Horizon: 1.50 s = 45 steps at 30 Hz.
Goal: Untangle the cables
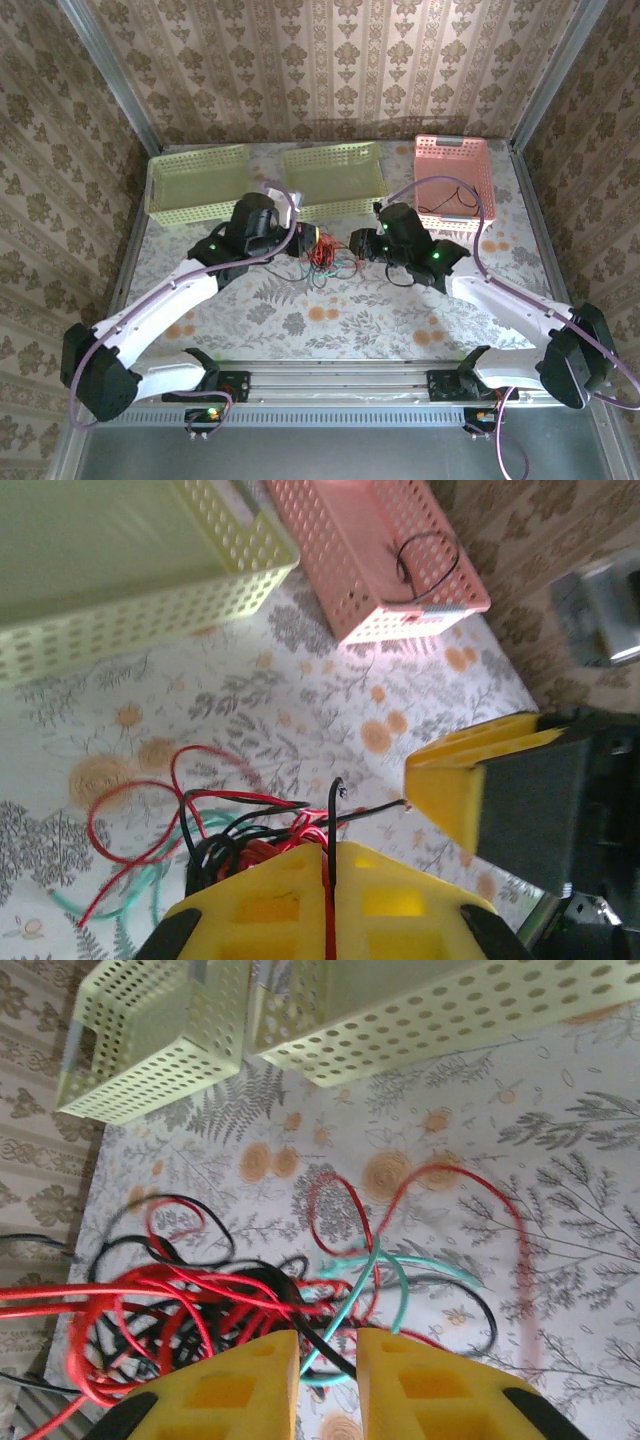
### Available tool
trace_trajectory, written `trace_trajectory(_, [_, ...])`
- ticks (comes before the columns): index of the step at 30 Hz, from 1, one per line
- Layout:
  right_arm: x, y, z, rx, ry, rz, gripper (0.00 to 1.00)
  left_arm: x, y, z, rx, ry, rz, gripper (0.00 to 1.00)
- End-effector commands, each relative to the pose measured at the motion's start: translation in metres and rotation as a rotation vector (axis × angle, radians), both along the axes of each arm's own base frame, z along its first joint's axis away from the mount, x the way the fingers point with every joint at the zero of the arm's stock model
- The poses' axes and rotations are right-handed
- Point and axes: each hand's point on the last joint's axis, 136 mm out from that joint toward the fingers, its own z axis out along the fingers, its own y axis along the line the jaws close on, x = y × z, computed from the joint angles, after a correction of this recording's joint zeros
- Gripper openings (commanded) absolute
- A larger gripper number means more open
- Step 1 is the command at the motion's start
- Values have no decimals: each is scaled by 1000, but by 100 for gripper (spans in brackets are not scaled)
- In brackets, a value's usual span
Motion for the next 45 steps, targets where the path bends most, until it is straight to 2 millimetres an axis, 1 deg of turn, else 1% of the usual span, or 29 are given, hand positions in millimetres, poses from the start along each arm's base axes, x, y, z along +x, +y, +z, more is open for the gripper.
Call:
trace_trajectory(1, [-6, -12, 2, -49, -24, -15, 25, 5, -2, 32, -26, -95, -4, 0])
trace_trajectory(3, [-6, -16, 5, -55, -34, -22, 26, 7, -2, 41, -26, -120, -2, 0])
trace_trajectory(5, [-6, -18, 6, -58, -44, -27, 26, 8, -4, 42, -33, -128, -1, 0])
trace_trajectory(7, [-5, -20, 5, -60, -44, -35, 27, 9, -7, 34, -41, -122, -6, 0])
trace_trajectory(8, [-5, -20, 3, -62, -43, -36, 27, 10, -9, 27, -45, -119, -11, 0])
trace_trajectory(10, [-6, -19, 1, -61, -38, -33, 27, 11, -7, 4, -32, -100, 3, 0])
trace_trajectory(13, [-7, -20, -4, -69, -29, -28, 28, 6, -2, -43, -9, -68, 7, 0])
trace_trajectory(14, [-8, -20, -5, -71, -27, -25, 28, -3, -2, -61, -5, -55, -23, 0])
trace_trajectory(16, [-10, -20, -7, -77, -23, -16, 30, -18, 4, -81, -17, -13, -49, 0])
trace_trajectory(17, [-11, -18, -7, -78, -23, -2, 32, -25, 10, -86, -20, 4, -40, 7])
trace_trajectory(18, [-12, -17, -6, -78, -22, 11, 34, -31, 18, -87, -21, 8, -21, 28])
trace_trajectory(19, [-13, -16, -6, -77, -19, 20, 36, -35, 25, -83, -18, 1, -5, 44])
trace_trajectory(21, [-12, -12, -5, -73, -18, 39, 39, -41, 44, -70, -3, -36, 45, 54])
trace_trajectory(22, [-11, -11, -6, -76, -15, 40, 39, -41, 53, -64, 8, -52, 77, 62])
trace_trajectory(23, [-10, -9, -7, -80, -13, 44, 39, -41, 62, -57, 20, -70, 105, 73])
trace_trajectory(24, [-8, -7, -10, -84, -7, 47, 39, -41, 69, -53, 32, -76, 127, 80])
trace_trajectory(25, [-7, -4, -14, -88, 2, 52, 39, -40, 74, -53, 44, -72, 147, 83])
trace_trajectory(27, [-5, 5, -21, -93, 25, 81, 39, -37, 80, -55, 66, -34, 170, 85])
trace_trajectory(29, [-5, 15, -31, -104, 58, 116, 37, -33, 81, -64, 88, 13, 189, 84])
trace_trajectory(32, [-6, 30, -52, -154, 119, 159, 34, -27, 77, -78, 113, 61, 193, 81])
trace_trajectory(35, [-7, 41, -62, -178, 133, 181, 32, -22, 75, -88, 131, 88, 206, 80])
trace_trajectory(37, [-6, 44, -68, -174, 146, 178, 27, -20, 73, -93, 136, 99, 211, 79])
trace_trajectory(38, [-6, 46, -70, -171, 149, 175, 23, -18, 73, -96, 140, 105, 217, 78])
trace_trajectory(41, [-3, 51, -74, -167, 146, 181, 13, -16, 73, -110, 159, 131, 226, 76])
trace_trajectory(43, [2, 51, -73, -187, 128, 176, 13, -16, 72, -121, 171, 155, 229, 74])
trace_trajectory(44, [7, 46, -74, -214, 122, 157, 13, -15, 72, -127, 177, 169, 232, 73])
trace_trajectory(45, [11, 44, -74, -239, 113, 143, 15, -15, 71, -133, 181, 182, 235, 72])
